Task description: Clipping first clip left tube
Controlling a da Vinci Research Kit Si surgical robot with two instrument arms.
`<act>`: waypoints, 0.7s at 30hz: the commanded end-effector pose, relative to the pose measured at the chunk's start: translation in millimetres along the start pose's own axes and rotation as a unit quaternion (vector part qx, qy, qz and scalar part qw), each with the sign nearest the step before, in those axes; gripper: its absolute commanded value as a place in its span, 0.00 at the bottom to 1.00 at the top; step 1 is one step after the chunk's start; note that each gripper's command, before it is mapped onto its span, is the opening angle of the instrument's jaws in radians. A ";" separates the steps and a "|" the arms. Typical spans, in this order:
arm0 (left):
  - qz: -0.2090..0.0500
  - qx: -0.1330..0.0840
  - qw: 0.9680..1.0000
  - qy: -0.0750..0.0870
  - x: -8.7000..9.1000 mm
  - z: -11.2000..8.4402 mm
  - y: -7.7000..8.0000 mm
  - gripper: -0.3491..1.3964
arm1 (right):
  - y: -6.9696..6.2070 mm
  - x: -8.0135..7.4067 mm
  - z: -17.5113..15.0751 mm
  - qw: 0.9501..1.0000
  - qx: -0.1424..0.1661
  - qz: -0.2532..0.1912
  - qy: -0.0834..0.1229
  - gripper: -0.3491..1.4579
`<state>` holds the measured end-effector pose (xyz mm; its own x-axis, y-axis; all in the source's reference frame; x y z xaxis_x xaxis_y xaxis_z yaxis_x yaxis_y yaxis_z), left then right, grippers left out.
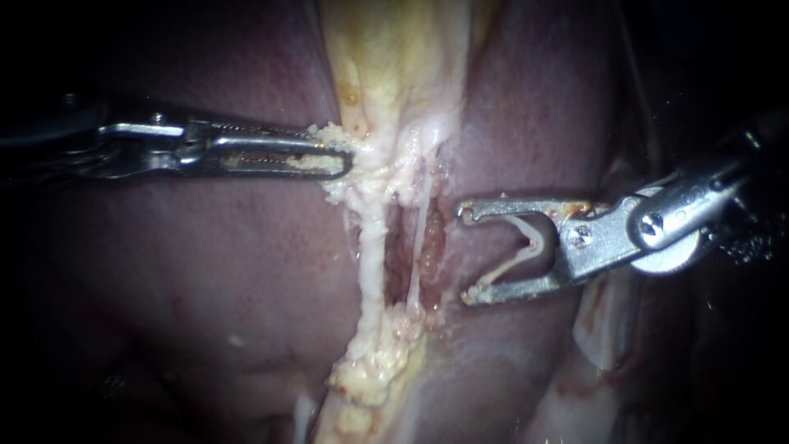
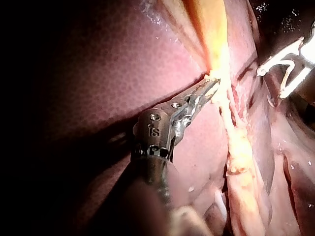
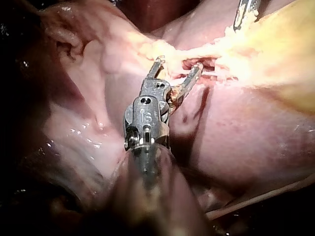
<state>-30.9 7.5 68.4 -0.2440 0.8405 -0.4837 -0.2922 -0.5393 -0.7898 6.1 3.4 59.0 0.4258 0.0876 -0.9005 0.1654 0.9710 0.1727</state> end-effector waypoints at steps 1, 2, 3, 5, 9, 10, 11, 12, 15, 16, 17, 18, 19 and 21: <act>0.000 0.000 1.000 0.000 0.0 0.0 0.1 0.00 | 0.0 0.0 0.0 1.000 0.000 0.000 0.000 0.47; 0.000 0.000 1.000 0.000 0.0 -0.1 0.1 0.00 | 0.0 0.0 0.0 1.000 0.000 0.000 0.000 0.47; 0.000 -0.001 1.000 0.000 0.0 -0.3 0.2 0.00 | 0.0 0.0 0.0 1.000 0.000 0.003 0.000 0.47; -0.001 -0.002 1.000 -0.001 0.1 -0.7 0.4 0.00 | -0.1 0.0 -0.1 1.000 0.000 0.003 0.000 0.47; -0.003 -0.008 1.000 -0.002 0.8 -2.5 0.7 0.00 | -0.1 -0.1 -0.1 1.000 0.000 0.003 0.000 0.47; -0.004 -0.011 1.000 0.002 1.2 -3.3 0.8 0.00 | -0.1 -0.1 -0.1 1.000 0.000 0.003 0.000 0.47; -0.005 -0.013 1.000 0.005 1.5 -4.0 0.9 0.00 | -0.1 0.0 -0.1 1.000 0.000 0.003 0.000 0.47; -0.006 -0.013 1.000 0.008 1.8 -4.7 1.0 0.00 | -0.1 -0.1 -0.1 1.000 0.000 0.003 0.000 0.47; -0.011 -0.016 1.000 0.014 2.9 -7.1 1.4 0.00 | -0.1 0.0 -0.1 1.000 0.002 0.006 0.001 0.47; -0.012 -0.017 1.000 0.019 3.3 -7.9 1.6 0.00 | -0.1 0.0 -0.1 1.000 0.002 0.006 0.001 0.47; -0.014 -0.017 1.000 0.022 3.6 -8.5 1.8 0.00 | -0.1 0.0 -0.1 1.000 0.002 0.009 0.001 0.47; -0.015 -0.015 0.999 0.024 3.8 -9.0 2.0 0.00 | -0.1 0.0 -0.1 1.000 0.002 0.009 0.001 0.47; -0.016 -0.014 0.999 0.024 4.1 -9.4 2.2 0.00 | -0.1 0.0 -0.1 1.000 0.002 0.009 0.001 0.47; -0.017 -0.015 0.999 0.026 4.3 -9.7 2.6 0.00 | -0.1 0.0 -0.1 1.000 0.001 0.012 0.001 0.47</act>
<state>-23.8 10.2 60.6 -0.1843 0.8612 -0.4737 -0.2716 -0.5078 -0.8175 6.0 3.3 59.0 0.4282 0.1109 -0.8969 0.1579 0.9680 0.1951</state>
